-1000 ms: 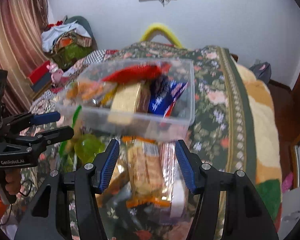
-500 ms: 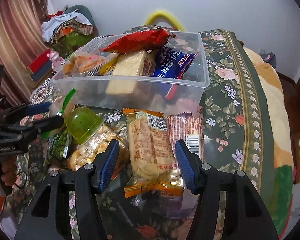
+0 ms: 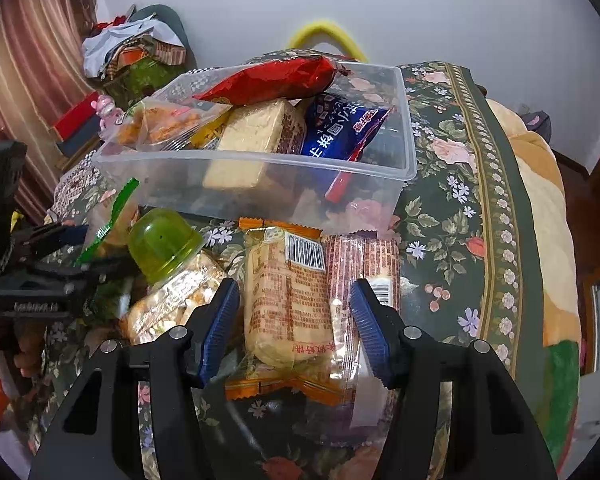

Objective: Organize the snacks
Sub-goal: 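Grasp the green-striped bread bag with the left tool while the right tool grasps the wafer pack, then lift both packs over the clear box and open both tools to drop them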

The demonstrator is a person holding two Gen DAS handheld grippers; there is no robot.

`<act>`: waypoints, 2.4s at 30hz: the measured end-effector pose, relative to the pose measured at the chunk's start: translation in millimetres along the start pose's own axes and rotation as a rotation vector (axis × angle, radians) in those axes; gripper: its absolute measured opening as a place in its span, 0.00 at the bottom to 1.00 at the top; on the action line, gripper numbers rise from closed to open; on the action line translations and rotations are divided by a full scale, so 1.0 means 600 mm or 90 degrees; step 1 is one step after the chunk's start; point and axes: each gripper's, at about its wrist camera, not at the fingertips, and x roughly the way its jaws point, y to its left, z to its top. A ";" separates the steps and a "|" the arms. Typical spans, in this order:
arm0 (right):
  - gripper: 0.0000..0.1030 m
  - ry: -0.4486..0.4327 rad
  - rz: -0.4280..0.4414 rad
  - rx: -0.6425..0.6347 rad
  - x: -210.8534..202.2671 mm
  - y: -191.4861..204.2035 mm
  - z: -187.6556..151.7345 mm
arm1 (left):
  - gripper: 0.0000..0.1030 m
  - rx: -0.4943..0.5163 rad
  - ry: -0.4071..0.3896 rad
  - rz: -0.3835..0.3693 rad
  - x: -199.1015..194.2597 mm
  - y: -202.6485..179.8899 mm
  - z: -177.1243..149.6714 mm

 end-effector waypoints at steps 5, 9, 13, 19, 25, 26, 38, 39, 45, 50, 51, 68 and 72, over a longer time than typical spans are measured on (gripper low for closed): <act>0.52 0.001 -0.006 -0.002 -0.003 -0.005 -0.006 | 0.71 0.027 -0.053 0.037 -0.023 -0.006 0.006; 0.45 -0.010 -0.020 -0.007 -0.004 -0.003 -0.014 | 0.56 0.054 -0.077 0.057 -0.038 -0.016 0.007; 0.35 -0.023 -0.024 -0.008 -0.010 0.004 -0.013 | 0.46 0.055 -0.092 0.056 -0.059 -0.017 0.004; 0.31 -0.043 -0.014 -0.002 -0.023 0.007 -0.014 | 0.39 0.054 -0.104 0.033 -0.095 -0.016 0.003; 0.31 -0.078 -0.006 0.000 -0.059 0.005 -0.004 | 0.39 0.060 -0.131 0.020 -0.131 -0.027 0.012; 0.31 -0.084 -0.006 -0.001 -0.065 0.006 -0.001 | 0.39 0.062 -0.138 0.018 -0.140 -0.030 0.014; 0.31 -0.153 -0.008 -0.009 -0.124 0.009 0.031 | 0.39 0.064 -0.220 -0.005 -0.211 -0.044 0.070; 0.31 -0.160 -0.011 -0.008 -0.126 0.008 0.037 | 0.39 0.062 -0.227 -0.005 -0.215 -0.044 0.078; 0.31 -0.182 -0.042 0.001 -0.120 -0.008 0.064 | 0.39 0.063 -0.255 -0.001 -0.221 -0.048 0.124; 0.31 -0.193 -0.075 0.012 -0.100 -0.024 0.092 | 0.39 0.061 -0.263 0.010 -0.195 -0.049 0.163; 0.31 -0.193 -0.077 0.015 -0.095 -0.029 0.098 | 0.39 0.061 -0.263 0.015 -0.187 -0.049 0.170; 0.31 -0.157 -0.102 0.053 0.006 -0.061 0.160 | 0.39 0.037 -0.206 0.082 -0.032 -0.029 0.252; 0.31 -0.139 -0.094 0.060 0.025 -0.061 0.162 | 0.40 0.045 -0.203 0.094 -0.016 -0.035 0.254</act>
